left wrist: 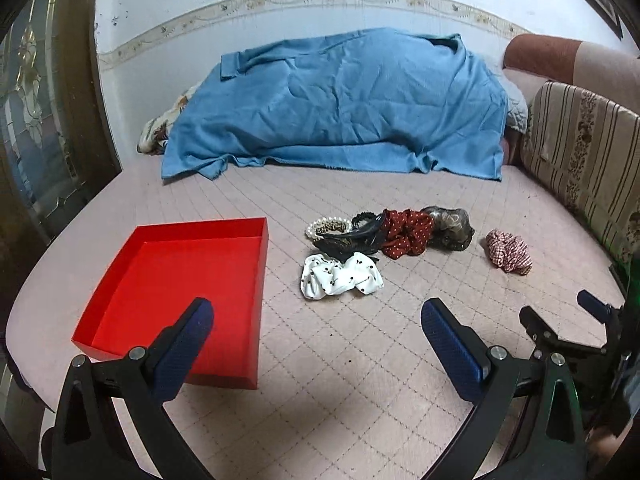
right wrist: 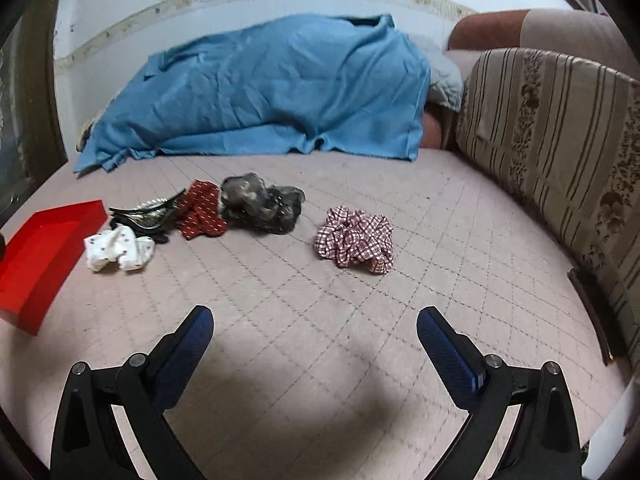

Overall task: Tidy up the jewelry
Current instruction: 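Move both tools toward the hair accessories beside the red tray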

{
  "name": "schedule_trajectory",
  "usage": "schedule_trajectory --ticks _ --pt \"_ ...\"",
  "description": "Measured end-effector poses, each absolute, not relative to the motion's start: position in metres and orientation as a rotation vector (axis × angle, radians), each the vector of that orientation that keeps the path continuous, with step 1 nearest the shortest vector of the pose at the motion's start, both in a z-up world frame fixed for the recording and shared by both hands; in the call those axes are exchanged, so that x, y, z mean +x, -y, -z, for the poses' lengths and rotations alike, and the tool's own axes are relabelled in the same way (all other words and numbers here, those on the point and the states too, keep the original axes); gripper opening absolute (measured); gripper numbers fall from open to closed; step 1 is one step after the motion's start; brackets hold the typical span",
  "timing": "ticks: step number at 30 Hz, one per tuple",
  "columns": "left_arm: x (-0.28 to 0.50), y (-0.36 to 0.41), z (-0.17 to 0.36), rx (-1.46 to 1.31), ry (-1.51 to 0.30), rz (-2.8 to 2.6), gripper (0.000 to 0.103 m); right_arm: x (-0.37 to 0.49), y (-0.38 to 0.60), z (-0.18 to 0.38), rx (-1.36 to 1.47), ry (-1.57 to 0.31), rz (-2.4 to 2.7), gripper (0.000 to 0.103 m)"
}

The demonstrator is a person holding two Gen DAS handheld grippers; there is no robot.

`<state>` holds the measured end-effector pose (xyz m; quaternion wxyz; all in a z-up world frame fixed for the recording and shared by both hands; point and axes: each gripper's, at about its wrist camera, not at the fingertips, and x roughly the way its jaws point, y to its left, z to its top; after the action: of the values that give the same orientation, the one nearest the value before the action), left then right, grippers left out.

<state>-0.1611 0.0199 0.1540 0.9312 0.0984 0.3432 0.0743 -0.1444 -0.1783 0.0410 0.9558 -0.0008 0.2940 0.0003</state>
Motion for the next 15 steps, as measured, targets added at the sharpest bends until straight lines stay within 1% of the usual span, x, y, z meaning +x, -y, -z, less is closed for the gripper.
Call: schedule_trajectory --ticks 1,6,9,15 --pt "-0.165 -0.027 -0.151 0.158 -0.681 -0.140 0.103 -0.147 0.176 -0.042 -0.001 -0.595 -0.001 0.103" --pt "-0.179 -0.034 -0.159 0.143 -0.647 -0.140 0.103 -0.157 0.165 -0.039 0.001 -0.607 0.016 0.103" --pt "-0.184 -0.036 -0.160 0.138 -0.640 -0.146 0.103 -0.161 0.153 -0.043 -0.076 -0.596 0.082 0.103" --pt "-0.193 -0.040 -0.158 0.115 -0.616 -0.152 0.103 -0.187 0.149 -0.058 -0.132 -0.453 0.150 0.103"
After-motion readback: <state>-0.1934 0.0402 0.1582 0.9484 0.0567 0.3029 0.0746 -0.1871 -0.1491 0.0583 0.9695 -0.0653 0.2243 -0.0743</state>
